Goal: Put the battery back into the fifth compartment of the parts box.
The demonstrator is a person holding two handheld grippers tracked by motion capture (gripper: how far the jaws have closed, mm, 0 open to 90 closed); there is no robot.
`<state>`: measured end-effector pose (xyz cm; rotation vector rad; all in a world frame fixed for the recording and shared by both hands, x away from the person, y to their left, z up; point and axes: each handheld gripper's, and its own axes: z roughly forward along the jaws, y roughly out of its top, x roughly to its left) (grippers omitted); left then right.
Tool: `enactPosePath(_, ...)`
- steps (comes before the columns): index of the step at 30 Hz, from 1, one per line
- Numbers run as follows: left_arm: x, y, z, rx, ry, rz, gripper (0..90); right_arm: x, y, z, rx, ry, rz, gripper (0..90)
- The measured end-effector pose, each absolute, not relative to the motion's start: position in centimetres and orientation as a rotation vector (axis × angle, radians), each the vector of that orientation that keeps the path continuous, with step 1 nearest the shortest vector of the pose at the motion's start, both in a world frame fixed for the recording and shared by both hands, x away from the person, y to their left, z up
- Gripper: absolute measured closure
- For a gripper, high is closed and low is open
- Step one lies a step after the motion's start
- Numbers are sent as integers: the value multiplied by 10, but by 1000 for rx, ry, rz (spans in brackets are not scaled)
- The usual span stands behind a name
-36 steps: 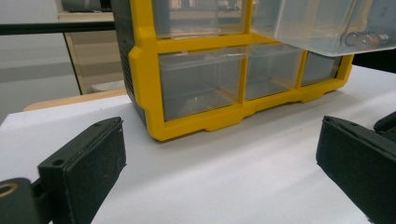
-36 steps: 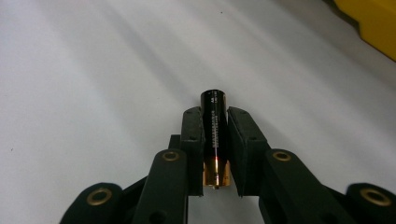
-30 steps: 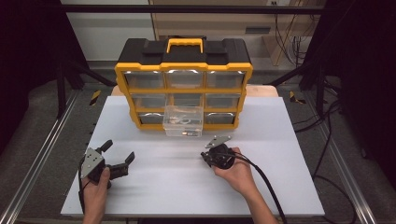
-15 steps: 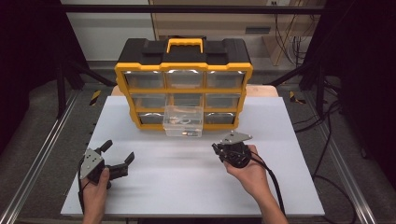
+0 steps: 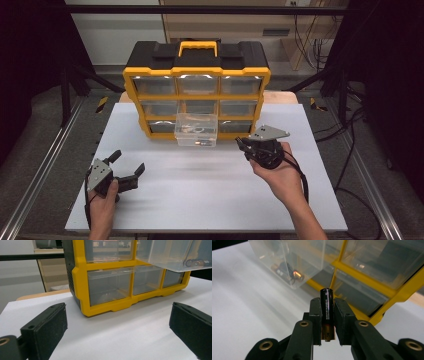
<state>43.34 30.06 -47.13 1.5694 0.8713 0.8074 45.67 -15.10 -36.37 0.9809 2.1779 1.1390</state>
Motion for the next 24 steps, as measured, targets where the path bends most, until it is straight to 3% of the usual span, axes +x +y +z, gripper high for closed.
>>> enactPosePath(24,433,301,-472,1583,868,811,17,474,-124,-264,835,2079,1193,768)
